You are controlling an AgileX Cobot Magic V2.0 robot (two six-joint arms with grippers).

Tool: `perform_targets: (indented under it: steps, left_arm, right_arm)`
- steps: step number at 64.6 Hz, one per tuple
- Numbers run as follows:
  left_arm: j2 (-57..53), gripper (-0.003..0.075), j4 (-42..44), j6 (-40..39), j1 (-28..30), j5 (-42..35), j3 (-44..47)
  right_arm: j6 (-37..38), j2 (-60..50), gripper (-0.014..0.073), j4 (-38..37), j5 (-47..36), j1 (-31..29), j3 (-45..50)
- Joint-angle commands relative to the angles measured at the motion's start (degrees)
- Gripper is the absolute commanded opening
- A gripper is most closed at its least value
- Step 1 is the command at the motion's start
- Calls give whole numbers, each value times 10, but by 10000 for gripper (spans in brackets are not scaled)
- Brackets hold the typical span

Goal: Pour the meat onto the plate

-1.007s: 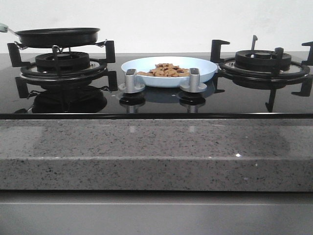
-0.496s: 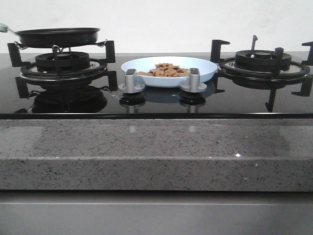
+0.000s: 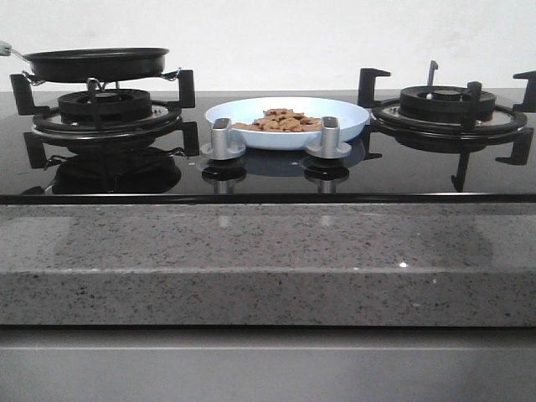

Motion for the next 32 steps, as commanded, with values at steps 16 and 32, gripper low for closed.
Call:
perform_targets:
  steps: [16,32]
  left_arm:
    - [-9,-20,-4,-7,-3,-53,4]
    - [-9,-20,-4,-7,-3,-53,4]
  right_arm:
    - [69,-143,-69,-10,-69,-97,115]
    - [74,-197,-69,-13,-23,-101,146]
